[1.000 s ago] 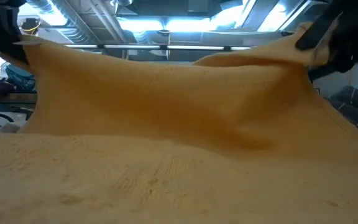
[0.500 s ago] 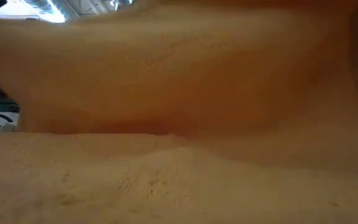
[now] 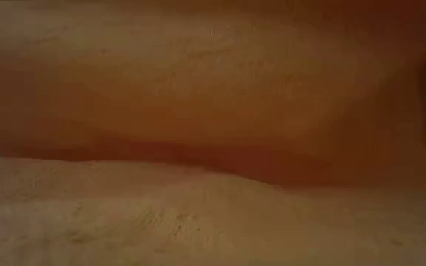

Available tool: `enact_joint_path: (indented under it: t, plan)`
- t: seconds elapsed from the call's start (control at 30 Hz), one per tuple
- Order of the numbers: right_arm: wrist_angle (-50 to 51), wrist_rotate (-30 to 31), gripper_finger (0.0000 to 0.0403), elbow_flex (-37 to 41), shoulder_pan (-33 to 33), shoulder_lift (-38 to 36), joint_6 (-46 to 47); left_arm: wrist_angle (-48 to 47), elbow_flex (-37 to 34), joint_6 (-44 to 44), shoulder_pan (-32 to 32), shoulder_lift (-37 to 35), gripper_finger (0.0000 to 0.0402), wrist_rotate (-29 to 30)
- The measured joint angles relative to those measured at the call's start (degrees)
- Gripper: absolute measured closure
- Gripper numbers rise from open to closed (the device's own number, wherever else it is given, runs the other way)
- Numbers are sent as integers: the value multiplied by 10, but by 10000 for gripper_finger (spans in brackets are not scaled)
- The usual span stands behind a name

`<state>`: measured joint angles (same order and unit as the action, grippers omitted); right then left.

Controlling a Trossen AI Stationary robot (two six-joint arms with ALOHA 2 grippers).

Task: Fold towel
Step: Fold the yellow towel

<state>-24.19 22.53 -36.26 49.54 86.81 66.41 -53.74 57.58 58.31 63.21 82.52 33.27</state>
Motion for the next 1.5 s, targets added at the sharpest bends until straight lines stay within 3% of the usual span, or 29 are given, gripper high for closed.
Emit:
enact_joint_path:
  t: [0.13,0.4,0.57,0.77,1.1,1.37,1.5]
  plan:
    - [-66,-28,398,-3,0,34,0,50,0,-12,6,0,401,-12]
    - [-62,-86,398,-30,0,80,17,118,0,-13,6,24,401,-21]
    - [-52,-118,398,-32,0,104,69,156,0,-13,6,73,401,-68]
    - [-54,-150,398,-32,0,110,109,197,0,-37,6,105,401,-138]
    - [-41,-176,398,-32,-1,109,181,204,1,-28,6,105,399,-159]
    - [-5,-184,396,-32,-1,109,269,203,1,30,6,105,327,-170]
    - [28,-217,371,-32,0,109,310,202,1,56,6,105,279,-197]
